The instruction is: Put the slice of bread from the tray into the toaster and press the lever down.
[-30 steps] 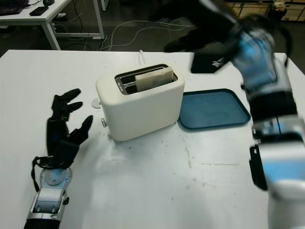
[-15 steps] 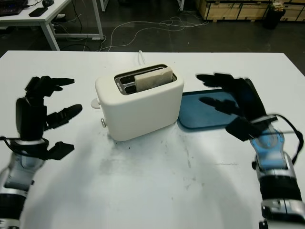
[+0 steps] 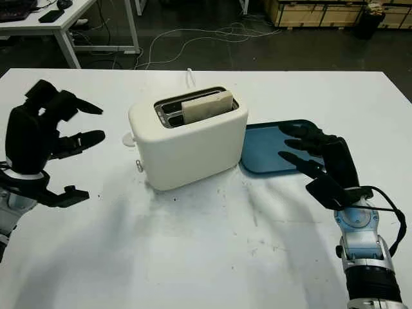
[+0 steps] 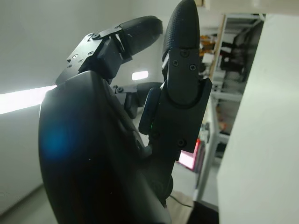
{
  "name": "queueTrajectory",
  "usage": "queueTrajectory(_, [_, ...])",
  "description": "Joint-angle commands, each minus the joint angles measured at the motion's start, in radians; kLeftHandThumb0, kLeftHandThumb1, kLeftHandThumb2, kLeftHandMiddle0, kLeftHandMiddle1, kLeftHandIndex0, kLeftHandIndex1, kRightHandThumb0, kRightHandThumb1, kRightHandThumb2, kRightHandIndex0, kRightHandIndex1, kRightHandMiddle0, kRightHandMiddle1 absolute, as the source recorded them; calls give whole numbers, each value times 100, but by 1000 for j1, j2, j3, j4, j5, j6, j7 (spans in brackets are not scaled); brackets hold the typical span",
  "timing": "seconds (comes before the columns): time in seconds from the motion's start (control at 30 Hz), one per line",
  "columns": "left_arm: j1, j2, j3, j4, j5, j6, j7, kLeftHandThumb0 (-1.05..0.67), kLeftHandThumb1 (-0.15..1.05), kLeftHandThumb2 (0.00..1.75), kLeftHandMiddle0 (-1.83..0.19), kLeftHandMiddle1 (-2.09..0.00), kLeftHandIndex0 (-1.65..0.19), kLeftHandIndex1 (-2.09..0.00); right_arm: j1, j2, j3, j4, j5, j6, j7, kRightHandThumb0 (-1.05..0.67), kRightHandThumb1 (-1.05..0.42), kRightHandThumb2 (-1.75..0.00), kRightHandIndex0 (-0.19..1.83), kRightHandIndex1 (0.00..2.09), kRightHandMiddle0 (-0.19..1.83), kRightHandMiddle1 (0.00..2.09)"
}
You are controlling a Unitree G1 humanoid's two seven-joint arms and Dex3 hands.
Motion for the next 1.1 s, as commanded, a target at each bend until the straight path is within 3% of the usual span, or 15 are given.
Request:
queueTrajectory(0.0, [-18,25,-30,14,53,7,48,-66,92,45,-30,-175,-25,-120,3,7,2,-16,11,11,1,-40,-91,0,100,4,84,0])
queueTrajectory(0.17, [-45,47,-97,68,117,-3,146,-64,92,50,-37,-175,-20,-122,-2,6,8,-4,4,-2,1,-42,-91,0,101,3,84,0])
queueTrajectory(0.33, [-52,43,-156,98,173,49,240,-61,92,51,-52,-175,-19,-127,-3,5,9,-13,16,14,19,-40,-90,0,101,2,84,0])
queueTrajectory(0.63, [-46,54,-197,95,161,82,259,-58,92,47,-50,-175,-19,-136,3,10,7,-47,21,47,38,-41,-91,0,99,0,83,0])
queueTrajectory(0.77, [-51,39,-205,113,148,86,282,-61,92,44,-60,-175,-21,-147,1,9,10,-38,11,41,37,-45,-92,0,98,0,82,0])
queueTrajectory(0.87, [-52,32,-208,115,138,94,281,-66,92,58,-63,-175,-17,-170,0,7,9,-41,11,48,40,-45,-92,0,98,0,82,0])
queueTrajectory(1.07, [-41,18,-203,83,134,150,257,-68,92,81,-82,-175,-28,-174,-4,0,9,-35,13,42,55,-45,-92,0,98,0,82,0])
